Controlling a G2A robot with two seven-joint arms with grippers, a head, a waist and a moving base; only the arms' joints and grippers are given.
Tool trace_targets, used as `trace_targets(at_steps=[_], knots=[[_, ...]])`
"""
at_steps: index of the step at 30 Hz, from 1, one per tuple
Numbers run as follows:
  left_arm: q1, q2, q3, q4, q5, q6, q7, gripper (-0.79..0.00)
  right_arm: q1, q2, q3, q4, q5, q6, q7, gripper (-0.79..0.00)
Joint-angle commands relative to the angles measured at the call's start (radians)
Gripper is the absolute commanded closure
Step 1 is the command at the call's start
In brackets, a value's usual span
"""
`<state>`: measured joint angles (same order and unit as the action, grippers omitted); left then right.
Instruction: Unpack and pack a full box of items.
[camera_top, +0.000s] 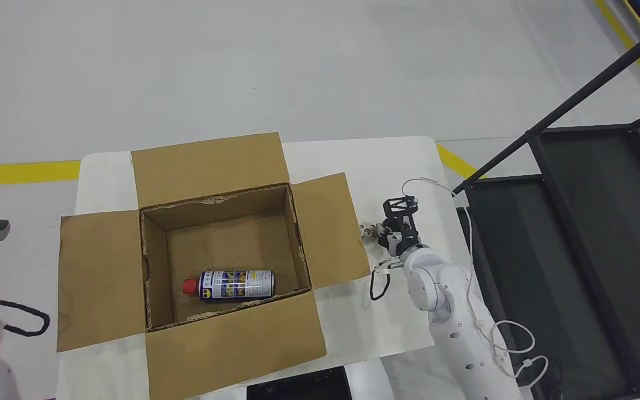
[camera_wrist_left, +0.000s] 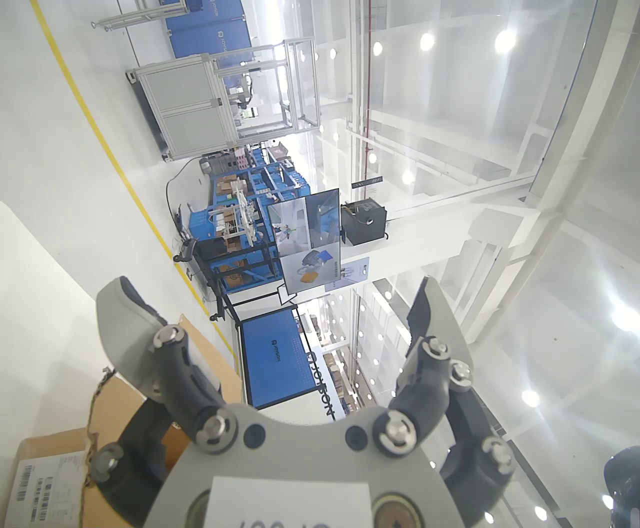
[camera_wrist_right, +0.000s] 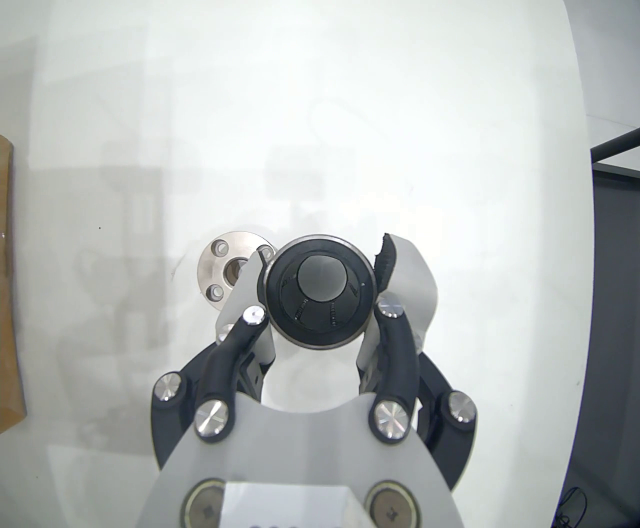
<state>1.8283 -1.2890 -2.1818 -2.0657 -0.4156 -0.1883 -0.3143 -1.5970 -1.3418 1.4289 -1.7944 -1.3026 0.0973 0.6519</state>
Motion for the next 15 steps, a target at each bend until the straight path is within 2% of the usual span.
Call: trace_targets(at_steps=[1,4,13,15], knots=[[0.0,0.0,0.0,0.0,0.0,0.0,0.0,-0.785,0.0,0.0,-0.001,0.003,0.003,-0.001,-0.002,-0.037],[0.0,0.0,0.0,0.0,0.0,0.0,0.0,-0.785,0.001,0.001,-0.002,0.008,0.006,0.001,-0.005,-0.065],[0.0,0.0,0.0,0.0,0.0,0.0,0.0,-0.785,0.004,0.002,-0.008,0.016,0.014,0.003,-0.012,-0.234],[0.0,0.0,0.0,0.0,0.0,0.0,0.0,-0.785,0.003,0.002,-0.008,0.017,0.016,0.004,-0.013,-0.249]])
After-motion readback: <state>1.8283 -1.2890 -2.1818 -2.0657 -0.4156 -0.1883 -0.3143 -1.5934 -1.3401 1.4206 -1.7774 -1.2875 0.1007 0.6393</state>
